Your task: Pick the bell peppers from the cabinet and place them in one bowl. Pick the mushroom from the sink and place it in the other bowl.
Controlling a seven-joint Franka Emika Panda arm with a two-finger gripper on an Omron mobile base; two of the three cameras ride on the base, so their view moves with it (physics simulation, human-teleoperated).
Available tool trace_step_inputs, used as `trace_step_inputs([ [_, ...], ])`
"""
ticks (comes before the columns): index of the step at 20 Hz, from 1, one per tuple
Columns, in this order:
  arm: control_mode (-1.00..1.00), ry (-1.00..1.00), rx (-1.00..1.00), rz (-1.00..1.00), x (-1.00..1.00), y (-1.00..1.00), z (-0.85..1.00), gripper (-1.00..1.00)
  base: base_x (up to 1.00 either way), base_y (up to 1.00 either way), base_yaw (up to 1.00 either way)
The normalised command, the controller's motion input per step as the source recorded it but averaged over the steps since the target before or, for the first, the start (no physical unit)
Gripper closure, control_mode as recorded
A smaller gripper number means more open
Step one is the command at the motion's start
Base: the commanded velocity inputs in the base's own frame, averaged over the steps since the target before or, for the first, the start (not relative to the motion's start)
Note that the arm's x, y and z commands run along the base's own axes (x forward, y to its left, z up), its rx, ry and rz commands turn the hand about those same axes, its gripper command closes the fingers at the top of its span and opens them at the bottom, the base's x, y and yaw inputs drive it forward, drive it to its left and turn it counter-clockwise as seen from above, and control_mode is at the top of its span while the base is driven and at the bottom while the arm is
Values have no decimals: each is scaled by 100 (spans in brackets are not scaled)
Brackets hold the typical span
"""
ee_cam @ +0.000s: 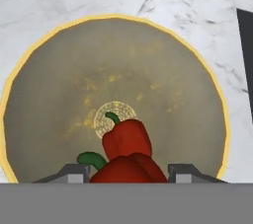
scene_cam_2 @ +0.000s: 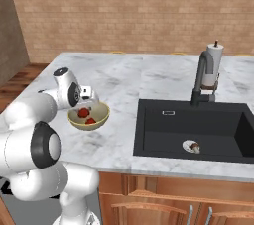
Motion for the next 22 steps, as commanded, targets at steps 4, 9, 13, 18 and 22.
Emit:
trace_step_inputs([
  [4,-100,-9,0,0,0,-7,-37,100,0,0,0],
  [9,-100,-4,1,0,0,-1,-18,-100,0,0,0],
  [13,-100,-1,0,0,3,0,-4,-100,0,0,0],
  [18,-100,2,0,0,14,0,9,-100,0,0,0],
  [22,-100,2,0,0,18,0,41,-100,0,0,0],
])
